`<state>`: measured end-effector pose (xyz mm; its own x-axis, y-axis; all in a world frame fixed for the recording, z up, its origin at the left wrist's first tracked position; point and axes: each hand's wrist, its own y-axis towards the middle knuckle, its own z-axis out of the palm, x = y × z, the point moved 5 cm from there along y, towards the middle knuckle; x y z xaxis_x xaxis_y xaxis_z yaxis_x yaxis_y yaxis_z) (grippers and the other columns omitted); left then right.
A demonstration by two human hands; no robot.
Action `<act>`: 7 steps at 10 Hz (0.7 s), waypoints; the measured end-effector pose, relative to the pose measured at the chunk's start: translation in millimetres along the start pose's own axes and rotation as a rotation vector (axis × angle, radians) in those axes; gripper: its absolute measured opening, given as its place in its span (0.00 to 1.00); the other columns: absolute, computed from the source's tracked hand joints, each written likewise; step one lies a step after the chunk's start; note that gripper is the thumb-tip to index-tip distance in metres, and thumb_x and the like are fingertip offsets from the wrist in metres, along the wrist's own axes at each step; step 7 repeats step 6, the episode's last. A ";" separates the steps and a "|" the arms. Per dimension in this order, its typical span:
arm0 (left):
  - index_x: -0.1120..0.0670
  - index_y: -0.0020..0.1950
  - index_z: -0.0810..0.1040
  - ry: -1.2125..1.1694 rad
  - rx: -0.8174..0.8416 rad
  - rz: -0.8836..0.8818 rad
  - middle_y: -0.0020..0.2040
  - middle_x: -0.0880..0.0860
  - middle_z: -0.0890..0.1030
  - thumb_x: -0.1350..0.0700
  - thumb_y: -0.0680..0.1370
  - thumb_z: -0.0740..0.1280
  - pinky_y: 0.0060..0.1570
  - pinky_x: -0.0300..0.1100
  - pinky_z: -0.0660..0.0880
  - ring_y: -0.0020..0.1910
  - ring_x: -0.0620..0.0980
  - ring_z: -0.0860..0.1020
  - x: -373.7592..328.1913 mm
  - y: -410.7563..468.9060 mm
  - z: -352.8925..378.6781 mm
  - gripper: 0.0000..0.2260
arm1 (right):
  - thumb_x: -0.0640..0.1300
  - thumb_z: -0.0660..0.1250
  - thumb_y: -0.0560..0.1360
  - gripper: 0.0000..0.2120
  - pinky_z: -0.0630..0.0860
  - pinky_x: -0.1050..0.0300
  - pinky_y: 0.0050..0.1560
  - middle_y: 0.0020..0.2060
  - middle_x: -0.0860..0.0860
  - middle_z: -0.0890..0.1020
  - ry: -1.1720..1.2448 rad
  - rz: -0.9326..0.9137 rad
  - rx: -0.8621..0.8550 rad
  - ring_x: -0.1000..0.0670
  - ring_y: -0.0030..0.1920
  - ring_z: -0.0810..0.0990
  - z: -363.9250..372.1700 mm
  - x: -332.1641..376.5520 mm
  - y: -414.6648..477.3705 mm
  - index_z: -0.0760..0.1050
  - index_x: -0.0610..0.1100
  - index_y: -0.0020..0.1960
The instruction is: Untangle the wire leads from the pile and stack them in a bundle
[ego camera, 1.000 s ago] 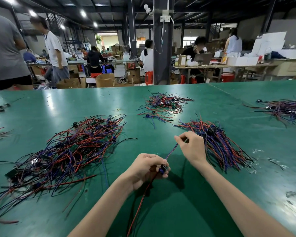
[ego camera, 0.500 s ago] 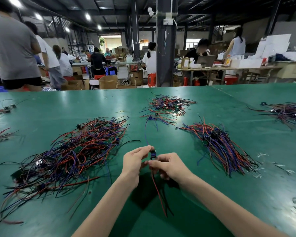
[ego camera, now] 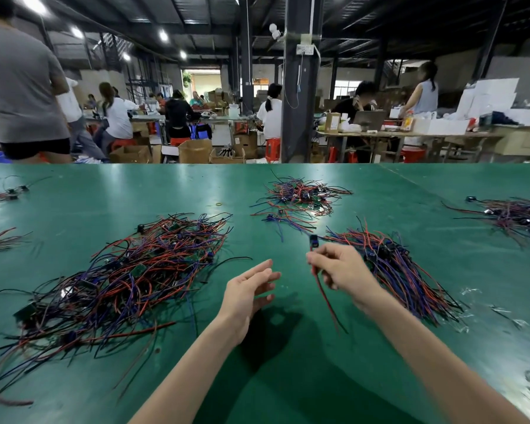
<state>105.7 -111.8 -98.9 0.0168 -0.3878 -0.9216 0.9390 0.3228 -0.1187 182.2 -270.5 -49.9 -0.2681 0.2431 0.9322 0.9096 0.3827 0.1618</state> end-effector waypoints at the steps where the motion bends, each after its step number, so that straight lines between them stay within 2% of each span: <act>1: 0.55 0.58 0.79 -0.004 0.012 -0.008 0.44 0.54 0.84 0.62 0.79 0.63 0.37 0.37 0.76 0.38 0.46 0.77 1.4 1.3 -1.3 0.10 | 0.40 0.68 0.76 0.11 0.67 0.67 0.25 0.28 0.50 0.78 -0.205 -0.023 -0.139 0.59 0.21 0.70 -40.6 6.9 19.8 0.76 0.45 0.35; 2: 0.54 0.56 0.80 0.000 0.027 -0.018 0.43 0.54 0.84 0.61 0.79 0.63 0.35 0.36 0.77 0.36 0.45 0.77 3.7 2.3 -1.9 0.09 | 0.42 0.68 0.75 0.11 0.69 0.59 0.38 0.30 0.47 0.80 -0.595 0.071 -0.226 0.48 0.33 0.77 -83.7 -2.0 37.7 0.77 0.42 0.34; 3: 0.56 0.55 0.81 0.022 0.023 -0.022 0.42 0.53 0.85 0.61 0.79 0.63 0.34 0.34 0.77 0.34 0.44 0.78 6.0 4.1 -1.1 0.09 | 0.40 0.65 0.72 0.08 0.71 0.56 0.43 0.39 0.39 0.78 -0.872 0.294 -0.223 0.42 0.43 0.78 -109.9 -23.8 41.4 0.74 0.37 0.37; 4: 0.60 0.55 0.80 0.053 0.004 -0.014 0.40 0.53 0.85 0.61 0.79 0.63 0.34 0.35 0.77 0.33 0.44 0.78 4.1 2.3 -0.9 0.09 | 0.40 0.65 0.72 0.05 0.71 0.56 0.44 0.46 0.40 0.78 -0.984 0.389 -0.263 0.42 0.44 0.75 -113.6 -35.3 32.3 0.71 0.40 0.39; 5: 0.63 0.57 0.80 0.181 0.025 0.015 0.40 0.53 0.84 0.61 0.79 0.63 0.35 0.36 0.77 0.35 0.46 0.77 1.6 -3.7 7.4 0.10 | 0.44 0.66 0.73 0.07 0.70 0.55 0.43 0.50 0.40 0.79 -1.059 0.409 -0.286 0.40 0.49 0.78 -111.0 -40.1 25.1 0.71 0.41 0.42; 6: 0.64 0.61 0.77 0.379 0.087 0.129 0.43 0.53 0.83 0.64 0.79 0.64 0.38 0.35 0.76 0.37 0.45 0.77 -26.6 -15.5 16.4 0.12 | 0.51 0.63 0.78 0.14 0.72 0.51 0.45 0.50 0.39 0.79 -1.102 0.243 -0.409 0.38 0.51 0.79 -103.9 -22.3 13.0 0.74 0.39 0.48; 7: 0.64 0.61 0.77 0.379 0.087 0.129 0.43 0.53 0.83 0.64 0.79 0.64 0.38 0.35 0.76 0.37 0.45 0.77 -26.6 -15.5 16.4 0.12 | 0.51 0.63 0.78 0.14 0.72 0.51 0.45 0.50 0.39 0.79 -1.102 0.243 -0.409 0.38 0.51 0.79 -103.9 -22.3 13.0 0.74 0.39 0.48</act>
